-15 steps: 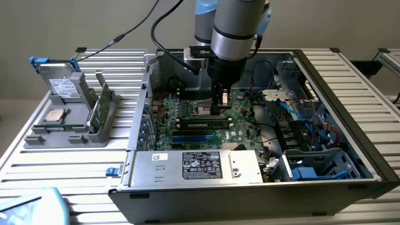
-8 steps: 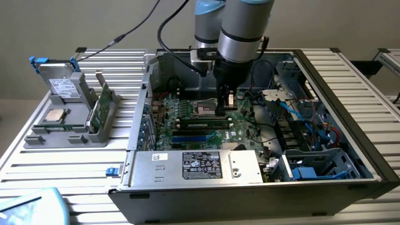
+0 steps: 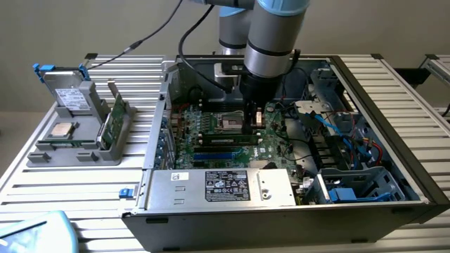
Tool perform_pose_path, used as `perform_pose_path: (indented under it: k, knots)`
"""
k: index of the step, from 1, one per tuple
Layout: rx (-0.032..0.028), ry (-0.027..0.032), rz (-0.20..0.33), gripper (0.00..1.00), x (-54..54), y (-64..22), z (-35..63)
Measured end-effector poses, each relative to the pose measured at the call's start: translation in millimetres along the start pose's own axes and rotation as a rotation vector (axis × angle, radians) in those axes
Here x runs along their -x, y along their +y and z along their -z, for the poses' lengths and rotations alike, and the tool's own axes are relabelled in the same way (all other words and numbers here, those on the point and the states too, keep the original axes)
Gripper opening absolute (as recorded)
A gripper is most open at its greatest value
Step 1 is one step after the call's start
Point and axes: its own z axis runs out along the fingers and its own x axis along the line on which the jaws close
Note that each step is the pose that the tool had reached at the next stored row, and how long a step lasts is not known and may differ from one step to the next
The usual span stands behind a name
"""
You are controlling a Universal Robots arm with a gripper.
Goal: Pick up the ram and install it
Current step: 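Press down the ram until it locks into place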
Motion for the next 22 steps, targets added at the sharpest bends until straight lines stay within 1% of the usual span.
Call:
perform_pose_path:
  k: [5, 10, 15, 22]
  knots:
    - [0.0, -0.0004, 0.0, 0.11, 1.4, -0.6, -7.9]
    - [0.0001, -0.0003, 0.0, 0.11, 1.4, -0.5, -8.0]
    - [0.0001, -0.0003, 0.0, 0.11, 1.3, -0.7, -10.5]
    - [0.0001, -0.0004, 0.0, 0.11, 1.3, -0.7, -10.3]
